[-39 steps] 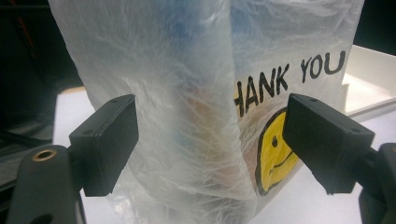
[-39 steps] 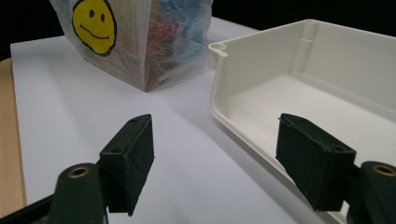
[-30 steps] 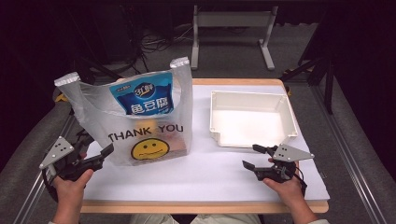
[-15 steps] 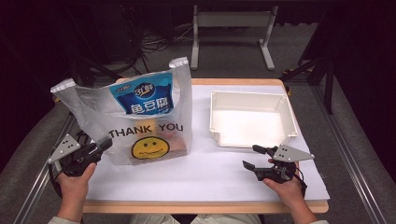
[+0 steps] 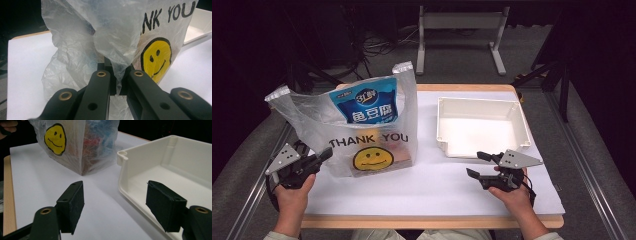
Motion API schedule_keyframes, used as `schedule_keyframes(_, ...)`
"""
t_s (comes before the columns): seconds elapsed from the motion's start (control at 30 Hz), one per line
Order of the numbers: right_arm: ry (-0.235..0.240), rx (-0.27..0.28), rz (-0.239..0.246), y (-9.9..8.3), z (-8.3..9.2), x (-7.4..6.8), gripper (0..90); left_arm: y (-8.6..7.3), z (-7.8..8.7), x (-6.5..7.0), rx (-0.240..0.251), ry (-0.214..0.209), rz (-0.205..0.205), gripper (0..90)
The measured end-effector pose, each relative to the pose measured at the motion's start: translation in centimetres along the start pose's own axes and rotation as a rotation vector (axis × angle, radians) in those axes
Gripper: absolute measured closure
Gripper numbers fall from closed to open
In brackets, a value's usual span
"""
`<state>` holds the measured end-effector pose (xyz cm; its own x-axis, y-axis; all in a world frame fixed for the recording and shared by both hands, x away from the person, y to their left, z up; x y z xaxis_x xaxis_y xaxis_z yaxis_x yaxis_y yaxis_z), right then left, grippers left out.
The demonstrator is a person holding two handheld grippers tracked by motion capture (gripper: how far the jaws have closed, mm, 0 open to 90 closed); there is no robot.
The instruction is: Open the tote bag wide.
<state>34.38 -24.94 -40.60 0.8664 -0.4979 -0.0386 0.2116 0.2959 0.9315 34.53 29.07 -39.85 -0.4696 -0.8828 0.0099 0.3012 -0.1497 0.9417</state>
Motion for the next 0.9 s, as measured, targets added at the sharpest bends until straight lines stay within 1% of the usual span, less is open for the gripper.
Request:
schedule_keyframes(0.13,0.012,0.006,0.025,1.6,-1.1,-0.3,31.3,0.0,0.0,0.1,0.003,-0.005,-0.002,89.8)
schedule_keyframes(0.17,0.012,0.006,0.025,1.6,-1.1,-0.3,31.3,0.0,0.0,0.1,0.003,-0.005,-0.002,89.7)
schedule_keyframes(0.2,0.022,0.011,0.036,2.4,-1.8,-0.5,31.3,0.0,0.0,0.0,0.002,-0.006,-0.002,89.7)
schedule_keyframes(0.27,0.027,0.014,0.041,2.6,-2.0,-0.5,31.4,0.0,0.0,0.0,0.004,-0.009,-0.002,89.7)
schedule_keyframes(0.37,0.047,0.024,0.048,3.7,-3.0,-0.6,31.4,0.0,0.0,-0.1,0.005,-0.014,0.000,89.7)
schedule_keyframes(0.53,0.069,0.040,0.061,5.4,-4.6,-0.6,31.2,0.0,0.0,0.0,0.002,-0.015,-0.004,89.7)
schedule_keyframes(0.6,0.072,0.044,0.066,5.7,-4.9,-0.6,31.1,0.0,0.0,0.0,0.002,-0.016,-0.006,89.7)
schedule_keyframes(0.67,0.082,0.050,0.067,6.6,-6.0,-0.5,30.7,0.0,-0.1,0.0,0.002,-0.018,-0.004,89.7)
schedule_keyframes(0.7,0.082,0.050,0.067,6.6,-6.0,-0.5,30.7,0.0,-0.1,0.0,0.002,-0.018,-0.004,89.7)
schedule_keyframes(0.73,0.086,0.049,0.068,6.9,-6.3,-0.5,30.7,0.0,-0.1,0.0,0.000,-0.020,-0.004,89.7)
schedule_keyframes(0.9,0.104,0.035,0.085,8.2,-8.9,-0.7,30.8,0.0,-0.1,0.0,-0.001,-0.021,-0.006,89.7)
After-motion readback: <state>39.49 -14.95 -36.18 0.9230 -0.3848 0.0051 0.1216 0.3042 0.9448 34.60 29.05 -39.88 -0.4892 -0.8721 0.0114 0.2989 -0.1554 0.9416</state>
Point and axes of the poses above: each handheld gripper's, and its own axes: z roughly backward along the jaws, y roughly out of its top, x roughly to its right, the point moved 2 cm from there along -z, roughly forward along the jaws, and after that the axes turned 9 degrees about y, right-handed, at the moved point
